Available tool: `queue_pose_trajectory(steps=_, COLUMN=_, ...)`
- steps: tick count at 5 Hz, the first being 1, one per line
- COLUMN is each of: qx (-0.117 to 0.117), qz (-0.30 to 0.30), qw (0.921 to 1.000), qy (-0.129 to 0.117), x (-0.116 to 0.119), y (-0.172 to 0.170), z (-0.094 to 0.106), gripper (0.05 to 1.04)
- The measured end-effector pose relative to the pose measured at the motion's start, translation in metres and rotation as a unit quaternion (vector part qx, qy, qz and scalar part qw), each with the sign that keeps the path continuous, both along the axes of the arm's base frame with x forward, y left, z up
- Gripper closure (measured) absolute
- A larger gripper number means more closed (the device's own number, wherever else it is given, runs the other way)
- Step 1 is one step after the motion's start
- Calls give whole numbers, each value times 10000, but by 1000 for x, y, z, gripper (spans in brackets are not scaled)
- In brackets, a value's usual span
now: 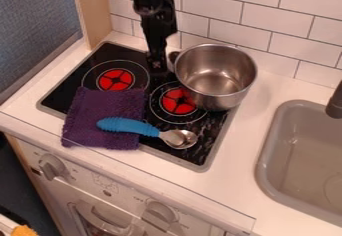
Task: Move the white object to the upper center of the stove
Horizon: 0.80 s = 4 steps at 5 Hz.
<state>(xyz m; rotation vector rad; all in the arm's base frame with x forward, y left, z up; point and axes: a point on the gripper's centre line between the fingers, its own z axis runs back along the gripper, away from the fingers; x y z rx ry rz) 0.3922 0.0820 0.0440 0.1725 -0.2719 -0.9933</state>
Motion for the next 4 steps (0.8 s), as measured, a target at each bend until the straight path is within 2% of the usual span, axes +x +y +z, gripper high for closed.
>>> queue_pose_trajectory(steps=2, qx=-180, qz=8, qw=9991, qy=-380, x=-12, y=-4, z=50, gripper=83)
queue_pose_trajectory(steps=3, qx=-295, qz=122, qw=9972, qy=-672, x=-22, y=0, z=80, gripper=83)
queue_pose_trajectory(steps=4, qx=-514, qz=220, qw=9945, qy=-889, x=-32, y=3, z=99, gripper=83)
